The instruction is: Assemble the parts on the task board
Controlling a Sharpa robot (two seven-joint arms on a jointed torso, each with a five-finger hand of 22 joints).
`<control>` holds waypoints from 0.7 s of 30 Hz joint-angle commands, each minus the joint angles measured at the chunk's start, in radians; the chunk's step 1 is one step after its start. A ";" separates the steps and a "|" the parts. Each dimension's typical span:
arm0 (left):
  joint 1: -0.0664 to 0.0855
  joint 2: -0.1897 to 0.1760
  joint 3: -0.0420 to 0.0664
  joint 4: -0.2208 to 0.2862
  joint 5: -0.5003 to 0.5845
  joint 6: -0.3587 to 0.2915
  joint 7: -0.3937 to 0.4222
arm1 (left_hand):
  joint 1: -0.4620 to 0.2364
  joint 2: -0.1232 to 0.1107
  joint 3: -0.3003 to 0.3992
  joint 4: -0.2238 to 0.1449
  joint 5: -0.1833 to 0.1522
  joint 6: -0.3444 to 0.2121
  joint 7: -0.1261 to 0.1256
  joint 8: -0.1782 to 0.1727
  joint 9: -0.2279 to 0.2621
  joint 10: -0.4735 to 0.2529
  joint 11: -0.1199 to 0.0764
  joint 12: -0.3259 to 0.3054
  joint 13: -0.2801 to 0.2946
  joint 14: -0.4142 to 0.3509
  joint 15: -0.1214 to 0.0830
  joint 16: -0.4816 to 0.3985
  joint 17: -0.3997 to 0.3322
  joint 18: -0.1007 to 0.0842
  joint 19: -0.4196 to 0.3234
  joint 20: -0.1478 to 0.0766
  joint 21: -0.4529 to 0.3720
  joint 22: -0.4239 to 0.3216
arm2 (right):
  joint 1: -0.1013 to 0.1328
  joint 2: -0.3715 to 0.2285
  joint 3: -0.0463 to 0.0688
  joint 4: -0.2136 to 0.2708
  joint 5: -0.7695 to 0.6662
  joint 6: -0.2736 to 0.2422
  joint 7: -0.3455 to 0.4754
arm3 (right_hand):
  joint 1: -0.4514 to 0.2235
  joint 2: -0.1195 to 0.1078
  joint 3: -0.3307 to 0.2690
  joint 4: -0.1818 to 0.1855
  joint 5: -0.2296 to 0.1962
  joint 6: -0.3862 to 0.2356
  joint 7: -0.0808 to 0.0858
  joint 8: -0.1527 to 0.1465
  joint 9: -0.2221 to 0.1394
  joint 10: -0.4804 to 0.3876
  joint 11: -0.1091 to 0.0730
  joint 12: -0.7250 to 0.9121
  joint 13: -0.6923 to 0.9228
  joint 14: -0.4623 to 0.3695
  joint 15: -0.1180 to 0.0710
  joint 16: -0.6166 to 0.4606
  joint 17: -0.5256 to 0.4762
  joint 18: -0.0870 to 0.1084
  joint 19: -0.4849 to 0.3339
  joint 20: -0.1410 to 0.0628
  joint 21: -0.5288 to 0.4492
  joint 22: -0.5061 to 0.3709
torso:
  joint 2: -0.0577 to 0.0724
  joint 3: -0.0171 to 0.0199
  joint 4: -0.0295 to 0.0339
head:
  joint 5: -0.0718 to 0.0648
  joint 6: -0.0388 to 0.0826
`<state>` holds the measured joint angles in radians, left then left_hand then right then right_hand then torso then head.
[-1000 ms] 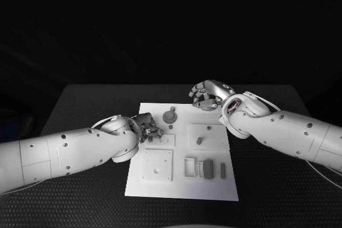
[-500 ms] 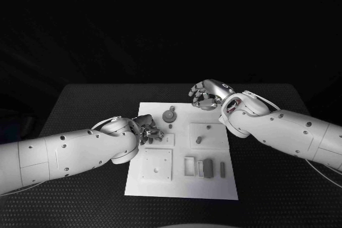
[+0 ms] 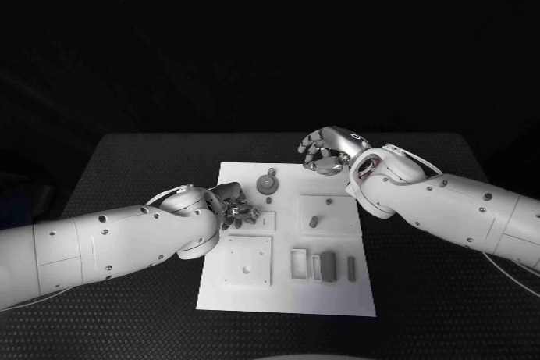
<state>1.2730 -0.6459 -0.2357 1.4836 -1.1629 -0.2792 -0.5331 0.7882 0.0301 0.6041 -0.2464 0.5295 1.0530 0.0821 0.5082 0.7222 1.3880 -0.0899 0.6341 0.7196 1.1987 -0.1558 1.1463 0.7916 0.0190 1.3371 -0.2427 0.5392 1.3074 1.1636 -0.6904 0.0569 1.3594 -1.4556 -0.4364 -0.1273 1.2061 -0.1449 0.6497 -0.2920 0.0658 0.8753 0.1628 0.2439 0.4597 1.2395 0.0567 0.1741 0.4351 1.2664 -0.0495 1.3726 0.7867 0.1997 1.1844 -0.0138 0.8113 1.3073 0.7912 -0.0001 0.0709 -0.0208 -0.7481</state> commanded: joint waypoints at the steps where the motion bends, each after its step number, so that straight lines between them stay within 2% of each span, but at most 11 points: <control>1: -0.005 0.001 -0.003 -0.004 -0.005 0.022 -0.002 | 0.011 0.003 0.049 -0.035 0.003 0.152 -0.089 -0.003 -0.001 -0.002 -0.009 0.004 0.000 0.003 -0.017 0.003 -0.001 0.025 0.009 -0.019 0.004 0.021 | 0.000 0.001 0.000 0.000 0.002 0.015 0.002 | 0.000 0.007 -0.006 0.000 0.001 0.002 0.008 0.002 -0.001 0.002 0.006 -0.004 -0.002 -0.001 0.001 -0.006 -0.002 0.062 -0.001 -0.007 -0.004 0.019 | 0.000 -0.0011 -0.0005 | -0.001 0.000; 7: -0.006 0.002 -0.003 -0.004 -0.004 0.024 -0.002 | 0.011 0.003 0.049 -0.035 0.002 0.152 -0.089 -0.003 -0.001 -0.002 -0.008 0.004 -0.001 0.003 -0.017 0.003 -0.002 0.025 0.009 -0.019 0.004 0.021 | 0.000 0.001 0.000 0.000 0.002 0.020 0.001 | -0.002 0.006 -0.006 0.000 0.001 0.002 0.009 0.002 -0.001 0.002 0.006 -0.004 -0.002 -0.001 0.001 -0.006 -0.002 0.062 -0.001 -0.007 -0.004 0.019 | 0.000 0.0005 -0.0010 | -0.002 0.001; 13: -0.006 0.003 -0.003 -0.006 -0.004 0.032 -0.002 | 0.011 0.002 0.049 -0.035 0.002 0.152 -0.088 -0.003 -0.001 -0.003 -0.008 0.004 -0.001 0.002 -0.017 0.004 -0.002 0.025 0.008 -0.019 0.004 0.021 | 0.000 0.001 0.000 -0.001 0.002 0.021 0.001 | -0.003 0.006 -0.007 0.000 0.001 0.002 0.009 0.002 -0.002 0.002 0.006 -0.004 -0.002 -0.002 0.001 -0.006 -0.002 0.062 -0.001 -0.007 -0.004 0.019 | 0.000 -0.0004 -0.0010 | -0.001 0.002; 21: -0.006 0.009 -0.003 -0.012 -0.002 0.075 -0.009 | 0.011 0.002 0.049 -0.034 -0.001 0.150 -0.088 -0.004 -0.001 -0.004 -0.008 0.004 -0.001 0.001 -0.017 0.004 -0.004 0.024 0.007 -0.019 0.004 0.021 | 0.000 0.001 0.000 -0.002 0.007 0.024 0.002 | -0.004 0.006 -0.007 0.000 0.001 0.002 0.009 0.002 -0.002 0.002 0.006 -0.004 -0.002 -0.002 0.001 -0.007 -0.002 0.062 -0.001 -0.007 -0.004 0.019 | 0.000 0.0002 -0.0003 | -0.002 -0.001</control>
<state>1.2737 -0.6395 -0.2333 1.4746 -1.1651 -0.2604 -0.5313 0.7882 0.0301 0.6042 -0.2464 0.5292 1.0547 0.0804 0.5094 0.7227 1.3876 -0.0903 0.6340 0.7194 1.1988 -0.1559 1.1455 0.7890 0.0189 1.3335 -0.2467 0.5392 1.3080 1.1636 -0.6896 0.0569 1.3573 -1.4546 -0.4260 -0.1278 1.2060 -0.1449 0.6486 -0.2910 0.0658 0.8770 0.1670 0.2439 0.4588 1.2417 0.0589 0.1741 0.4343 1.2685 -0.0478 1.3726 0.7859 0.1997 1.1830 -0.0122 0.8113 1.3073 0.7912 -0.0002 0.0704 -0.0225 -0.7483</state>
